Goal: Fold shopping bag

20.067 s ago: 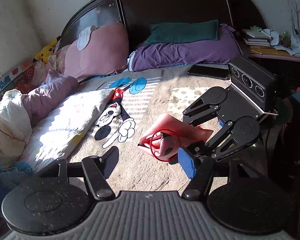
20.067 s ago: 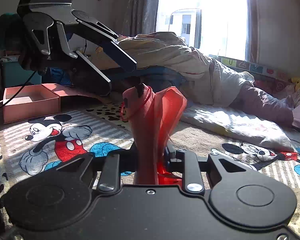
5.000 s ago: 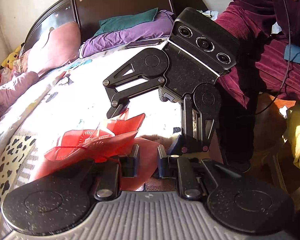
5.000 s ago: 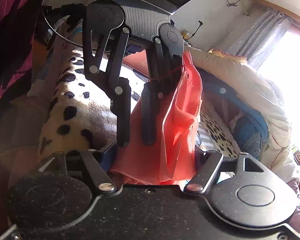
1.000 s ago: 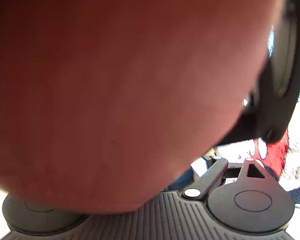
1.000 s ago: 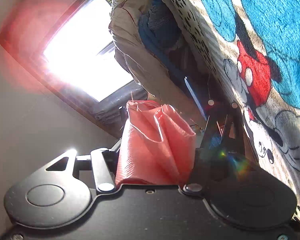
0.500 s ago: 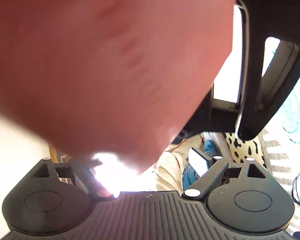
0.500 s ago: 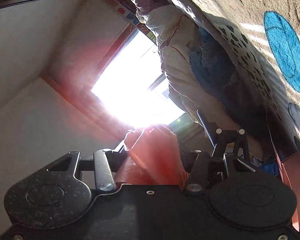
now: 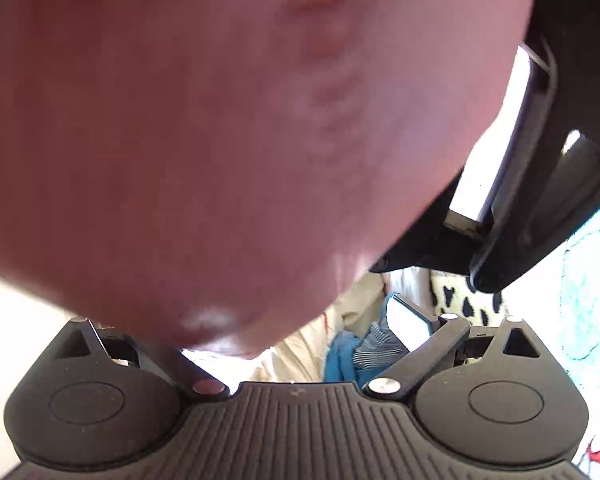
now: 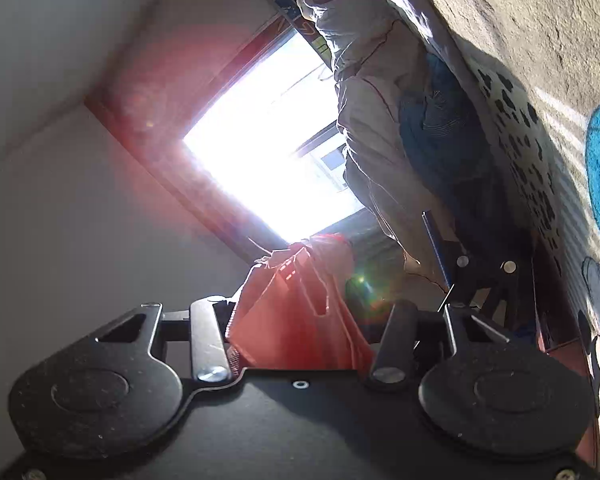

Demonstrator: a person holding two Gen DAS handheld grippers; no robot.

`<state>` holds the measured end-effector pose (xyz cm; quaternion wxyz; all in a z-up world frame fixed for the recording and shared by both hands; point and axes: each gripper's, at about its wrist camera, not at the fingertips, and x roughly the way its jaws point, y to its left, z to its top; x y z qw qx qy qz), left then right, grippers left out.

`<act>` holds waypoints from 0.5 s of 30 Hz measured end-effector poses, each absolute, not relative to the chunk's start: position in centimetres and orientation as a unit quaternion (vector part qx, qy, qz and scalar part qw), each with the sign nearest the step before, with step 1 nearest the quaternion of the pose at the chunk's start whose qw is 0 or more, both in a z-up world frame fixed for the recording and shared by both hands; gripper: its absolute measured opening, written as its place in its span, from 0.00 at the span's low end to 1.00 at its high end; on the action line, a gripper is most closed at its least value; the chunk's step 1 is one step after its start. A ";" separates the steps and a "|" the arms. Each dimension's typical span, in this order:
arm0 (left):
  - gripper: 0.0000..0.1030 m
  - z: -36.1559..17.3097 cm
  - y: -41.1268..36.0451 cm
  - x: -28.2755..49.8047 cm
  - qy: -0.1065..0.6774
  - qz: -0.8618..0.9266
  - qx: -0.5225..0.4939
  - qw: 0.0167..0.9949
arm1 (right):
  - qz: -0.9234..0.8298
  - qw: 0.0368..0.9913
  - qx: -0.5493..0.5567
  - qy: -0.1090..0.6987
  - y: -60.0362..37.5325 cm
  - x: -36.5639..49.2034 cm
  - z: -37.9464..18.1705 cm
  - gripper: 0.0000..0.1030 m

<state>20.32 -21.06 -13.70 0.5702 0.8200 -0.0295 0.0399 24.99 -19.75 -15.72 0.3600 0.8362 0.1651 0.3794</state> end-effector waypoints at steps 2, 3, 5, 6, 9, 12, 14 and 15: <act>0.96 -14.8 -20.7 20.4 -0.026 0.018 0.857 0.515 | 0.376 0.401 0.817 0.176 -20.8 25.9 -15.7 0.55; 0.96 -15.4 -20.5 20.4 -0.025 0.008 0.874 0.486 | 0.369 0.415 0.810 0.186 -21.3 26.1 -15.8 0.62; 0.96 -16.1 -20.3 20.4 -0.020 -0.011 0.896 0.444 | 0.364 0.442 0.795 0.201 -21.8 26.7 -15.8 0.68; 0.96 -16.2 -20.4 20.4 -0.016 -0.019 0.901 0.433 | 0.368 0.465 0.777 0.208 -22.0 27.0 -15.5 0.69; 0.96 -16.4 -20.6 20.3 -0.017 -0.039 0.911 0.411 | 0.375 0.513 0.741 0.217 -22.8 27.6 -14.8 0.77; 0.96 -16.6 -20.7 20.1 -0.025 -0.057 0.916 0.396 | 0.371 0.544 0.717 0.226 -23.7 28.0 -14.9 0.79; 0.96 -16.7 -20.6 20.1 -0.033 -0.074 0.915 0.396 | 0.366 0.574 0.694 0.234 -24.5 28.2 -14.9 0.79; 0.96 -16.8 -20.6 20.1 -0.023 -0.083 0.911 0.405 | 0.362 0.581 0.689 0.235 -25.0 28.3 -14.9 0.82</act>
